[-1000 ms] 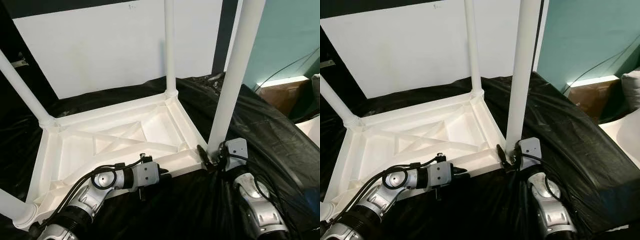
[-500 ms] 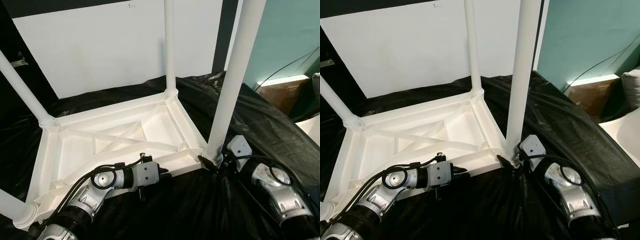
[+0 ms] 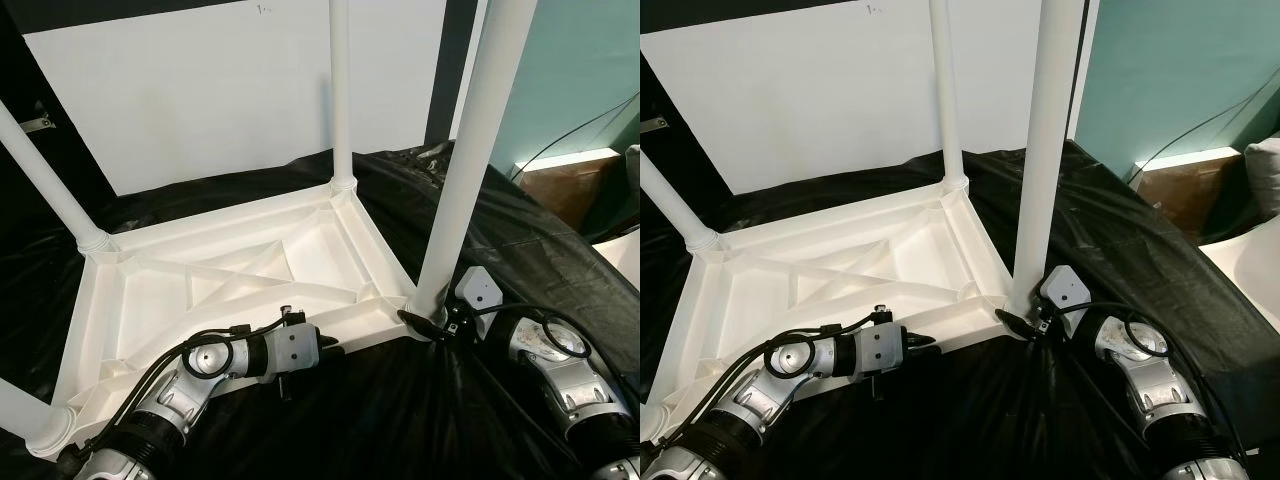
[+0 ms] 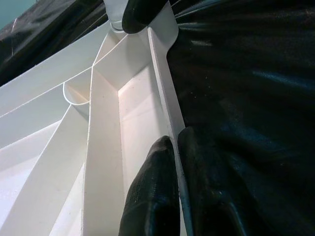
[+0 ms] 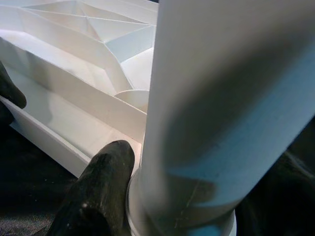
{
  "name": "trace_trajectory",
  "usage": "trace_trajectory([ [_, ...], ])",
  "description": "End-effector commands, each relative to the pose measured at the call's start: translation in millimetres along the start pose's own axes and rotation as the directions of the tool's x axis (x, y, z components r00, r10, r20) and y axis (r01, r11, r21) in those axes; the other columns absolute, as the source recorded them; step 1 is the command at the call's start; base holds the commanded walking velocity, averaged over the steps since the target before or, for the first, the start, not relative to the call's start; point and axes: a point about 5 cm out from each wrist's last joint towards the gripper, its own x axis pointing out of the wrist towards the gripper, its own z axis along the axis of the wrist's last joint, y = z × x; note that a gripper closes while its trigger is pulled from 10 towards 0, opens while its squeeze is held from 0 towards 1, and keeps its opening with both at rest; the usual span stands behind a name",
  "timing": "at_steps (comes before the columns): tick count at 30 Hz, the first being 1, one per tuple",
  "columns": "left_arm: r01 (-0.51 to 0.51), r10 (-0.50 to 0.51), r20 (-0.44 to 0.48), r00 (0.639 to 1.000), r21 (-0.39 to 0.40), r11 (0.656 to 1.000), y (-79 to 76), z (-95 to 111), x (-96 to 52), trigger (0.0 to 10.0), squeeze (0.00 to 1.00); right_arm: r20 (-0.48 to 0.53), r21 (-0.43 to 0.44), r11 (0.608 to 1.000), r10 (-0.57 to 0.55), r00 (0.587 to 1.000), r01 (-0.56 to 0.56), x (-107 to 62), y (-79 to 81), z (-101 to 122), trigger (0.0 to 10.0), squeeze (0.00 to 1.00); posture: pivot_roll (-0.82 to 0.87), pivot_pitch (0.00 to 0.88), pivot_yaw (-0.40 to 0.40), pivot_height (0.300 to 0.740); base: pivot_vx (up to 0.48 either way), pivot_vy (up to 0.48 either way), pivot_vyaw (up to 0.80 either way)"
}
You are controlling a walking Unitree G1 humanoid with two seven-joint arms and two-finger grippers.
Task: Building children table
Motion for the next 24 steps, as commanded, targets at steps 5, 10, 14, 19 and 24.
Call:
trace_trajectory([
  [5,0.21,-0.255,-0.193,0.947,-0.224,0.952,-56.3,-51,-0.3,10.0,0.0,0.009,0.152,0.982,-0.113,0.994,0.11,-1.0,4.6,-10,0.0,0.0,-0.02,0.0,0.019,0.74,0.0,0.0,0.0],
  [10,0.211,-0.256,-0.194,0.947,-0.225,0.951,-57.1,-51,0.1,10.0,0.0,0.042,0.321,0.907,-0.302,0.952,0.273,5.5,20.1,-8,0.0,0.0,-0.02,0.0,0.017,0.74,0.0,0.0,0.0],
  [14,0.212,-0.257,-0.194,0.947,-0.227,0.951,-57.7,-52,0.1,10.0,0.0,0.042,0.384,0.841,-0.428,0.903,0.381,11.5,38.2,0,0.0,0.0,-0.02,0.0,0.018,0.74,0.0,0.0,0.0],
  [19,0.213,-0.258,-0.193,0.946,-0.227,0.95,-57.9,-52,0.3,10.0,0.0,-0.037,0.408,0.683,-0.651,0.759,0.606,9.3,42.5,4,0.0,0.0,-0.02,0.0,0.017,0.74,0.0,0.0,0.0],
  [24,0.216,-0.261,-0.192,0.946,-0.228,0.949,-58.2,-51,0.4,10.0,0.0,-0.086,0.394,0.583,-0.746,0.66,0.71,5.9,36.9,8,0.0,0.0,-0.02,0.0,0.022,0.74,0.0,0.0,0.0],
])
